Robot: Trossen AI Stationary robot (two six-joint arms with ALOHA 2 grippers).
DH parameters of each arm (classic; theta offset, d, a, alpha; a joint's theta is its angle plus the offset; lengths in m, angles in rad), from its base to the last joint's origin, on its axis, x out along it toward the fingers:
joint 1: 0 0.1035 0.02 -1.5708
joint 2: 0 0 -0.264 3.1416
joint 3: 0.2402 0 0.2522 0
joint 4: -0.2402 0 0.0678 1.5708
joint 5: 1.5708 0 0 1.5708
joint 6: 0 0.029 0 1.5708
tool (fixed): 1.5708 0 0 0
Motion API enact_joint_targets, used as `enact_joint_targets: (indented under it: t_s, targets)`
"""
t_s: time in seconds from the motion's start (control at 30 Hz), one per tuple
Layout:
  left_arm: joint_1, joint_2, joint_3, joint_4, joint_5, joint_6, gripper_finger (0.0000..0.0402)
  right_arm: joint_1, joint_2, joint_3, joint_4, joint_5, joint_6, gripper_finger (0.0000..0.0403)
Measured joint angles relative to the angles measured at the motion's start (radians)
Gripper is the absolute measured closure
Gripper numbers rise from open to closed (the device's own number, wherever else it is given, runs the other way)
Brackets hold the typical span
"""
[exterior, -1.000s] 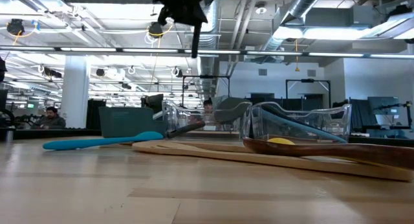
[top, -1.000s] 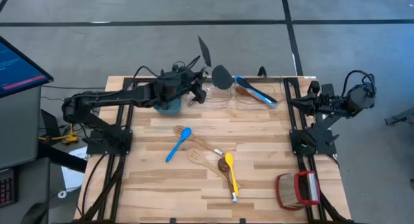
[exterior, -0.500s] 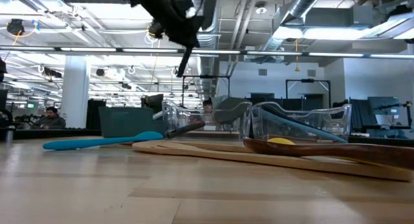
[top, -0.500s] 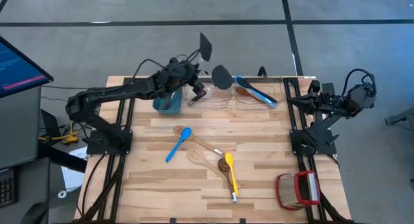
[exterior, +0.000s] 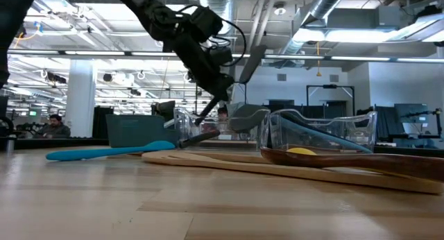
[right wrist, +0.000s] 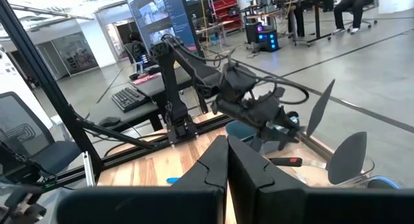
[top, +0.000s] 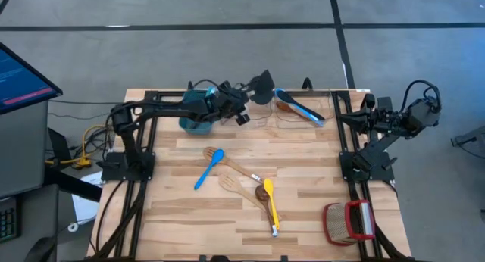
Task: Pick & Place Kitchen Items
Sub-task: Put the black spatula into the left transparent bin
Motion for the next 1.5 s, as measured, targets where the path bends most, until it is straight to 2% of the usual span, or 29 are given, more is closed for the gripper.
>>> enact_joint_targets:
  t_s: [0.37,0.53,0.8,0.93,1.07,1.27,1.5]
  targets:
    - [0.007,0.038,0.0,-0.002,-0.009,-0.002,0.0316,0.0,0.0,0.0,-0.001,0.0,0.0,0.0403]
    - [0.028,0.038,0.0,-0.063,-0.007,-0.035,0.0316,0.0,0.0,0.0,-0.004,0.0,0.0,0.0403]
    - [0.072,0.038,0.0,-0.092,0.026,-0.082,0.0316,0.0,0.0,0.0,-0.004,0.0,0.0,0.0403]
    - [0.091,0.038,0.0,-0.091,0.09,-0.082,0.0316,0.0,0.0,0.0,-0.004,0.0,0.0,0.0403]
    - [0.111,0.04,0.0,-0.09,0.09,-0.081,0.0316,0.0,0.0,0.0,-0.004,0.0,0.0,0.0403]
    - [0.136,0.089,0.0,-0.087,0.139,-0.081,0.0316,0.0,0.0,0.0,-0.004,0.0,0.0,0.0403]
    - [0.129,0.138,0.003,-0.073,0.141,-0.053,0.0315,0.0,0.0,0.0,-0.004,0.0,0.0,0.0403]
